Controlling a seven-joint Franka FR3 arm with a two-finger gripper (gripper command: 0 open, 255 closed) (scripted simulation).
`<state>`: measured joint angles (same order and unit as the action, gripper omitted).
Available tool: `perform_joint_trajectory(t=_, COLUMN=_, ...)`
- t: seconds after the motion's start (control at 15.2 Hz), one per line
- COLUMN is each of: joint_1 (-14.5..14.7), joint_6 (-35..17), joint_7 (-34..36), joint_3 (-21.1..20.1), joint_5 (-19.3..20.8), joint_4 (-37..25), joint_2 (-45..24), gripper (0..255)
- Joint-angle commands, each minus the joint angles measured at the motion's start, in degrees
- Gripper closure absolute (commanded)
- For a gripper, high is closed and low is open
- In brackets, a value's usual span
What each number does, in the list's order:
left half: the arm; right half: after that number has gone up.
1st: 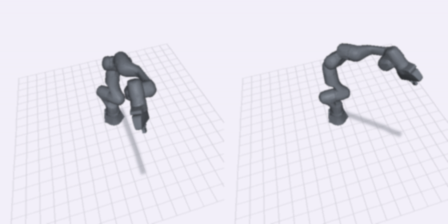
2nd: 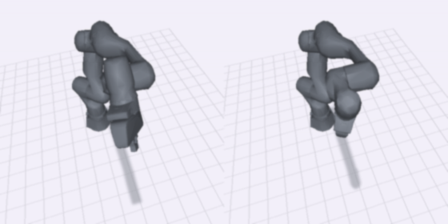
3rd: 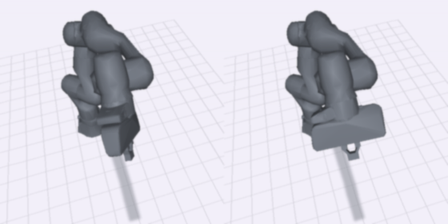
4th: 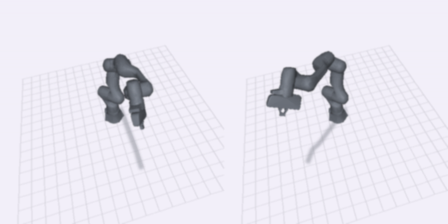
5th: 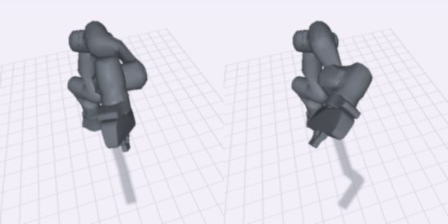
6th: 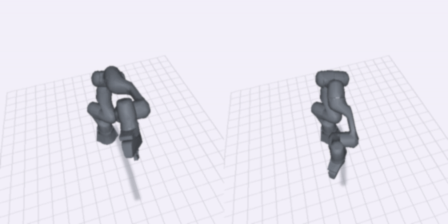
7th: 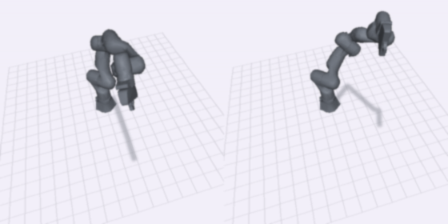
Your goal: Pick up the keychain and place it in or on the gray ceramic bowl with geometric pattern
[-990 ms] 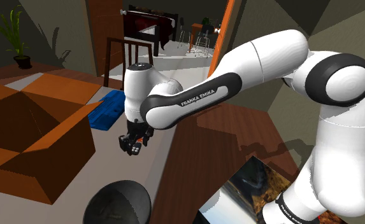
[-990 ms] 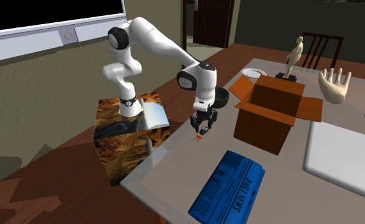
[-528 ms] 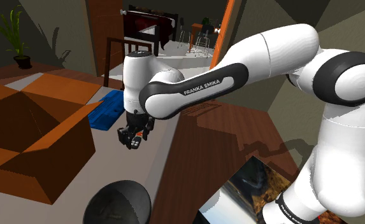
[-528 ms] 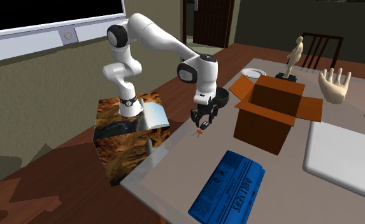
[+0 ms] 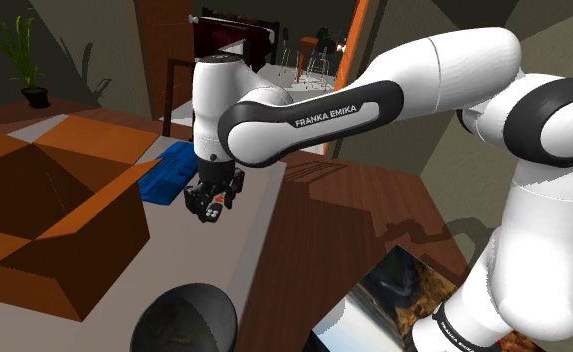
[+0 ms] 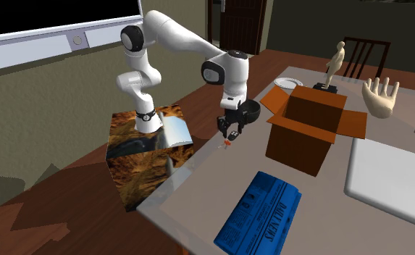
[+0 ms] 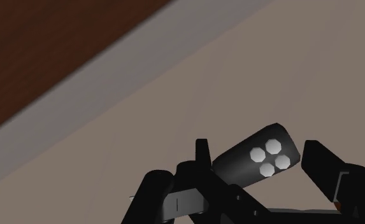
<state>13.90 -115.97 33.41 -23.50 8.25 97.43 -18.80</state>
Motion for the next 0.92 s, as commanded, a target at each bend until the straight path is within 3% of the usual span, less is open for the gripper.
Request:
perform_joint_trajectory(t=0.0, joint_1=0.0, joint_6=1.5, joint_7=-0.2, joint_3=-0.1, joint_5=-0.3, joint_4=-1.0, joint_2=0.5, gripper=255)
perform_joint_trajectory(t=0.86, joint_1=0.1, joint_6=10.8, joint_7=-0.9, joint_3=-0.5, joint_5=-1.2, joint_4=-8.9, joint_2=2.1, gripper=255)
